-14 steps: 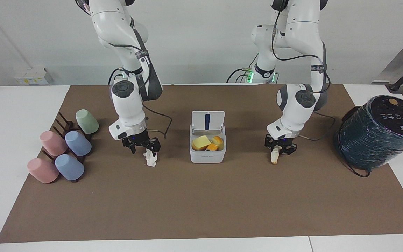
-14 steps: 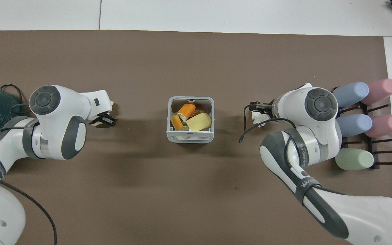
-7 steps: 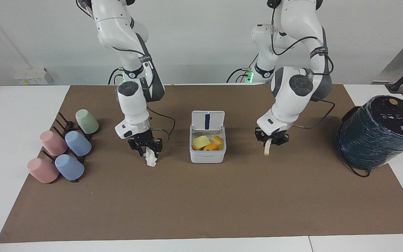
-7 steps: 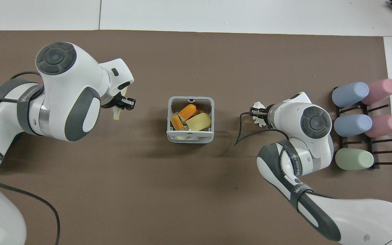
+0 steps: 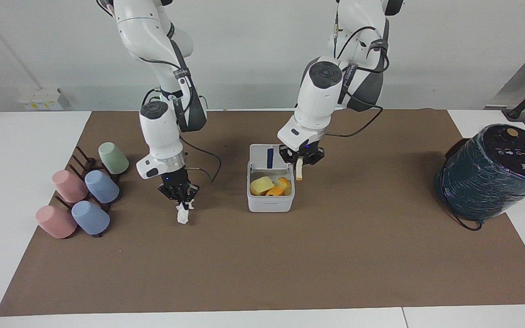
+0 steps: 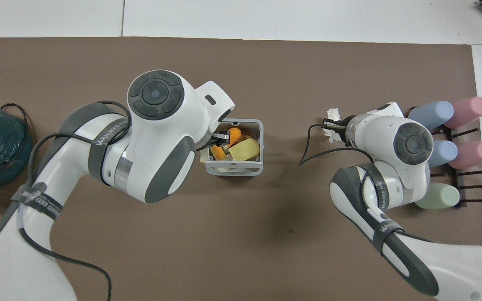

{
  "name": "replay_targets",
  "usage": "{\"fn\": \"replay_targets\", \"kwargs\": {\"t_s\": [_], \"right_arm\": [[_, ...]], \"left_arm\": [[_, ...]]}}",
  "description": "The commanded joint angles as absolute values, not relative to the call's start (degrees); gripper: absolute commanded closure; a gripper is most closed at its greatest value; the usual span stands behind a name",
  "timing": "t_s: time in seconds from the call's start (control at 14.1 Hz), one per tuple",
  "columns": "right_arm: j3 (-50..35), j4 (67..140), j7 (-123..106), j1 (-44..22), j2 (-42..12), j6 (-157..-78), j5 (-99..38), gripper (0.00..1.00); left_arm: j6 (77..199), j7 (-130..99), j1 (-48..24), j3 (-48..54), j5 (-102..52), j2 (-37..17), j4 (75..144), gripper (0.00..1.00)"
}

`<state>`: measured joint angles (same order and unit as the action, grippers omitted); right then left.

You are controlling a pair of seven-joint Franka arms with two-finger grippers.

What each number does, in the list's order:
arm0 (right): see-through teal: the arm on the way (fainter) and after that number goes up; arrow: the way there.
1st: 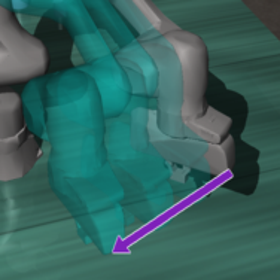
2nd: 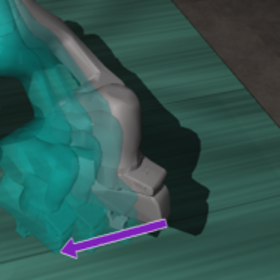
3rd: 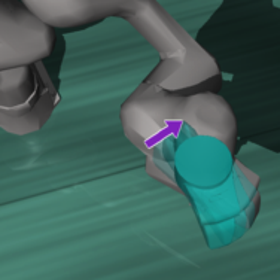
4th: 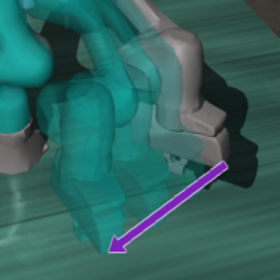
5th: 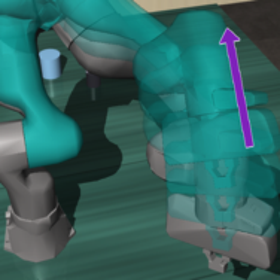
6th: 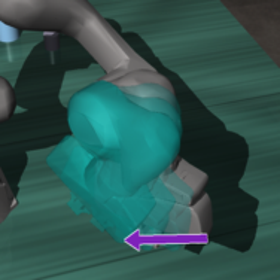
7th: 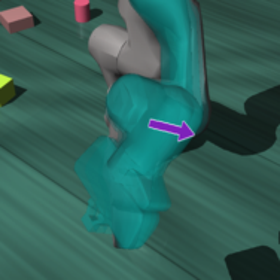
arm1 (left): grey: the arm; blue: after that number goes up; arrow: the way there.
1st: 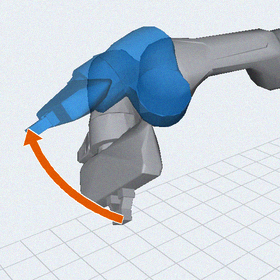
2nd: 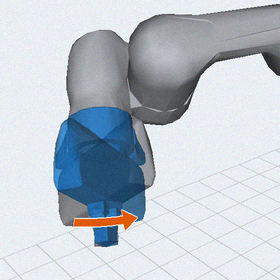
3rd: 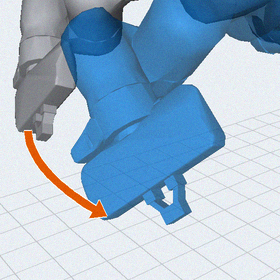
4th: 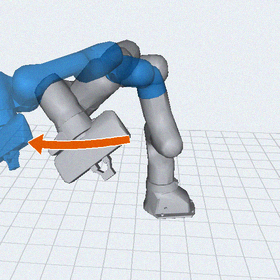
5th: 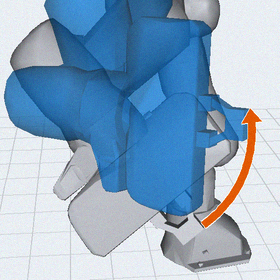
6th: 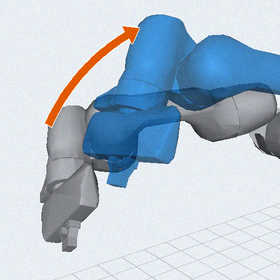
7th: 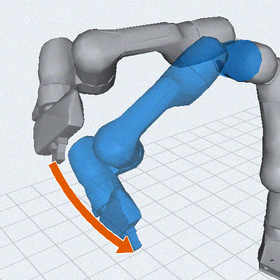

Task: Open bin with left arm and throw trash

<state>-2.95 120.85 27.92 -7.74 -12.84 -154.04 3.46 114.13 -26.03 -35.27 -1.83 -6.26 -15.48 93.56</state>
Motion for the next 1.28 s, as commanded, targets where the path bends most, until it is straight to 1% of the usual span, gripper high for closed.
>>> {"fn": "replay_targets", "kwargs": {"t_s": [0.0, 0.21, 0.36, 0.43, 0.5, 0.57, 0.64, 0.71, 0.78, 0.92, 1.07, 1.14, 1.21], "right_arm": [[-3.4, 119.2, 28.3, -6.2, -10.3, -151.5, 3.3, 1.0], [-3.5, 114.6, 31.8, -6.2, -9.3, -142.2, 3.3, 1.0], [-3.5, 111.1, 36.0, -6.1, -9.1, -136.2, 3.3, 1.0], [-3.5, 109.9, 37.9, -6.0, -9.1, -134.1, 3.2, 1.0], [-3.6, 108.6, 40.1, -6.1, -9.0, -132.3, 2.2, 1.0], [-3.5, 107.7, 42.0, -6.2, -8.7, -130.8, -0.1, 1.0], [-3.6, 107.5, 43.1, -6.2, -8.4, -130.2, -1.9, 1.0], [-3.6, 107.5, 43.5, -6.2, -7.7, -129.9, -2.5, 1.0], [-3.6, 107.5, 43.5, -6.2, -7.6, -128.9, -2.5, 1.0], [-3.6, 107.3, 44.4, -6.2, -7.2, -128.1, -4.6, 1.0], [-3.7, 107.1, 47.8, -6.3, -6.9, -128.1, -7.9, 1.0], [-3.8, 107.1, 50.1, -6.3, -6.5, -128.2, -8.3, 1.0], [-3.8, 106.4, 52.7, -6.4, -6.3, -128.2, -8.4, 1.0]], "left_arm": [[121.6, -30.8, -37.3, -2.5, -10.5, -15.9, 94.7, 1.0], [126.5, -32.4, -38.2, -2.5, -11.2, -17.7, 94.7, 1.0], [126.5, -32.7, -38.5, -2.5, -11.2, -17.9, 94.4, 1.0], [126.2, -32.7, -38.4, -2.6, -11.2, -17.9, 94.3, 0.9], [125.8, -32.7, -38.4, -2.6, -11.2, -17.9, 94.1, 0.7], [125.8, -32.7, -38.4, -2.6, -11.2, -17.9, 94.1, 0.59], [125.8, -32.7, -38.4, -2.6, -11.2, -17.9, 94.1, 0.5], [125.8, -32.7, -38.4, -2.6, -11.0, -17.9, 94.0, 0.38], [125.8, -32.7, -38.3, -2.6, -10.8, -18.0, 93.9, 0.29], [125.7, -32.7, -38.1, -2.6, -10.6, -18.1, 93.5, 0.29], [121.7, -32.6, -37.4, -2.9, -10.5, -18.0, 92.2, 0.29], [117.3, -32.4, -37.0, -3.4, -10.4, -18.0, 89.6, 0.29], [112.8, -32.1, -35.1, -3.6, -10.1, -18.0, 86.5, 0.29]]}}
